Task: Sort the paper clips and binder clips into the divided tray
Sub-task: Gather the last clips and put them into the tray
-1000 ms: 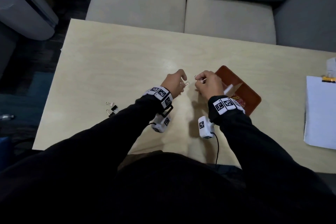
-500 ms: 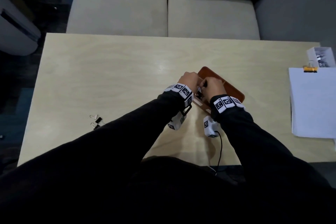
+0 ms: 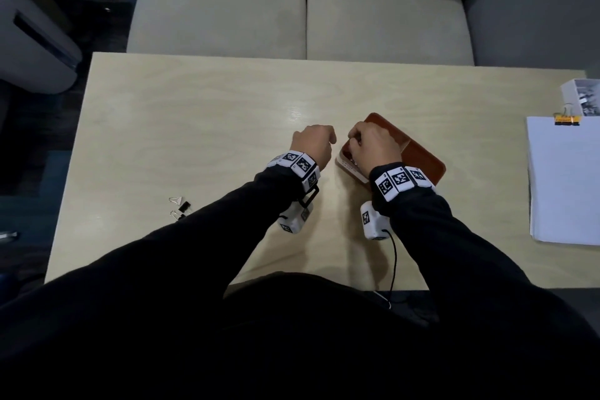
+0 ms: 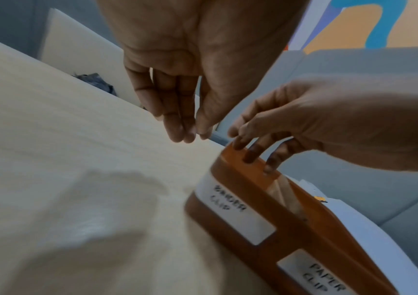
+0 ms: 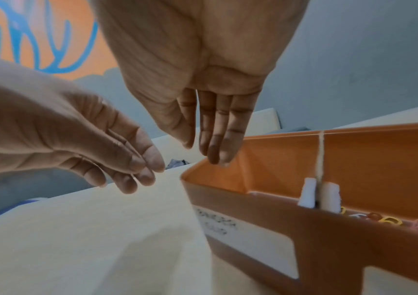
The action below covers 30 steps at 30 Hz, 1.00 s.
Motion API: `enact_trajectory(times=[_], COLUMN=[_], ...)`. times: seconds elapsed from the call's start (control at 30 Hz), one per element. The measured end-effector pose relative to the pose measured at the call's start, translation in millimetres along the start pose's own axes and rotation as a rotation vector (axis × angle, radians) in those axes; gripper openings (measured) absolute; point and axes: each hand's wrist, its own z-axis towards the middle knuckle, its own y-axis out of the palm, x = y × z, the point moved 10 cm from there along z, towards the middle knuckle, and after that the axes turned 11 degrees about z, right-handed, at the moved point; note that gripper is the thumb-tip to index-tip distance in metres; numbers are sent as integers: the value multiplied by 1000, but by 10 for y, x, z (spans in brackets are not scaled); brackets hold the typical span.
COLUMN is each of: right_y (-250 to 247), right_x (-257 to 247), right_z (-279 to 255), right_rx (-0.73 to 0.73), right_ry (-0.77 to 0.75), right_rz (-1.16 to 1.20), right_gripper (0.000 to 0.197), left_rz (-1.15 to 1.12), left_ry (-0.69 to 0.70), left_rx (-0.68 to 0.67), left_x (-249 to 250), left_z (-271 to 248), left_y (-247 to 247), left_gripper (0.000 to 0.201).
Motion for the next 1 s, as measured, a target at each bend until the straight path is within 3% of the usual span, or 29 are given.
enact_trajectory(times=[0.23,0.53,0.77,1.0], right_y=[732,1704,2293,2712], right_x=[-693,-1309,-1619,-1784], right_z=[-265,-751,-1110,-1410], right_rx=[-203,-517,-683,-755], right_ry=[-255,-415,-526,-590], right_rz=[-25,-192,-247,-288], right_gripper=[19,25,34,64], left_rz=[102,153,152,47], left_ry=[-115,-317,-500,-640], left_rx=[-6,-78,-3,-42], left_x=[-872,-2027,-2663,-3035], left_z=[-359,-1102,-1674,-2031], left_y=[128,435,491,658], left_gripper=[27,23,39,46])
